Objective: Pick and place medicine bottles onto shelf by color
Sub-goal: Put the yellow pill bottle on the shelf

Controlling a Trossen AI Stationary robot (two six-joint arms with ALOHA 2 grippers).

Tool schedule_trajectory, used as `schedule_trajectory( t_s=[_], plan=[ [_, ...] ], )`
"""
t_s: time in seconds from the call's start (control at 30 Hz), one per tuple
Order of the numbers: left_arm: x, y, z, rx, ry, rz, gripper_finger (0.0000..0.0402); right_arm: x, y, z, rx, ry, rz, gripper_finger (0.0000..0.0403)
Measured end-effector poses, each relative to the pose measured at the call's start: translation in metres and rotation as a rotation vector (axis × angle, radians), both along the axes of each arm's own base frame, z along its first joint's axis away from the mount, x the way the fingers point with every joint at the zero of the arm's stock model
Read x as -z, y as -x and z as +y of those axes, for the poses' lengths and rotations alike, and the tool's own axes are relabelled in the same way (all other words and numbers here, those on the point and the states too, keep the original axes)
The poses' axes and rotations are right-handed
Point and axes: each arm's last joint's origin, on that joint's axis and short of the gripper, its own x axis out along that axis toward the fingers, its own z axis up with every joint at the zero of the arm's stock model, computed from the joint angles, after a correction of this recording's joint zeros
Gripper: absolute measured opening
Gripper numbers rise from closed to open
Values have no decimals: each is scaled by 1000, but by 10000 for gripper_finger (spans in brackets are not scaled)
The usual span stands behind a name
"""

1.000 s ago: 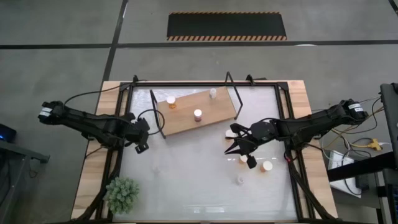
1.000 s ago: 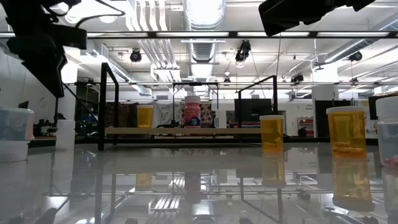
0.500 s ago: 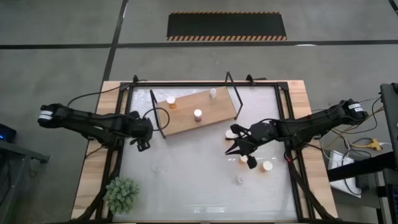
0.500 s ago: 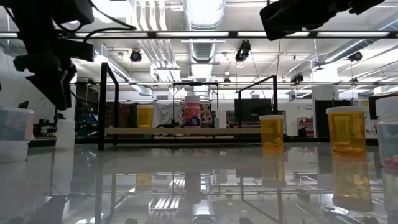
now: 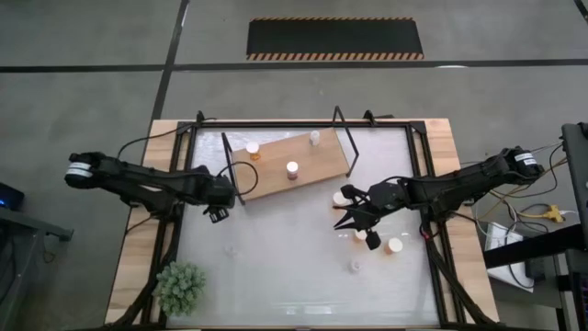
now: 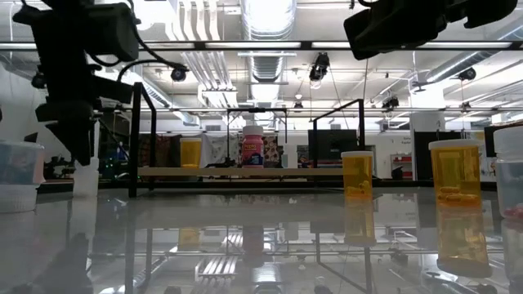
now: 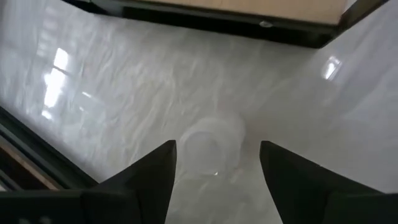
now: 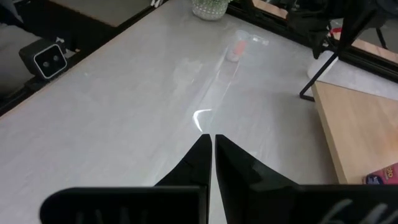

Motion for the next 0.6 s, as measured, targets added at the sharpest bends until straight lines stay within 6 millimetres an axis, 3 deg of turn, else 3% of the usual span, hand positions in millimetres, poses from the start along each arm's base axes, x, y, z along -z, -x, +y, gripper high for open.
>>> schedule_trajectory(
  t_s=[0.4,0.6],
  plan=[
    [13,-9,2,-6,-7,76,214,2,1,0,-1,5,15,12],
    [13,-8,2,6,-5,76,171,2,1,0,-1,5,15,12]
  ],
)
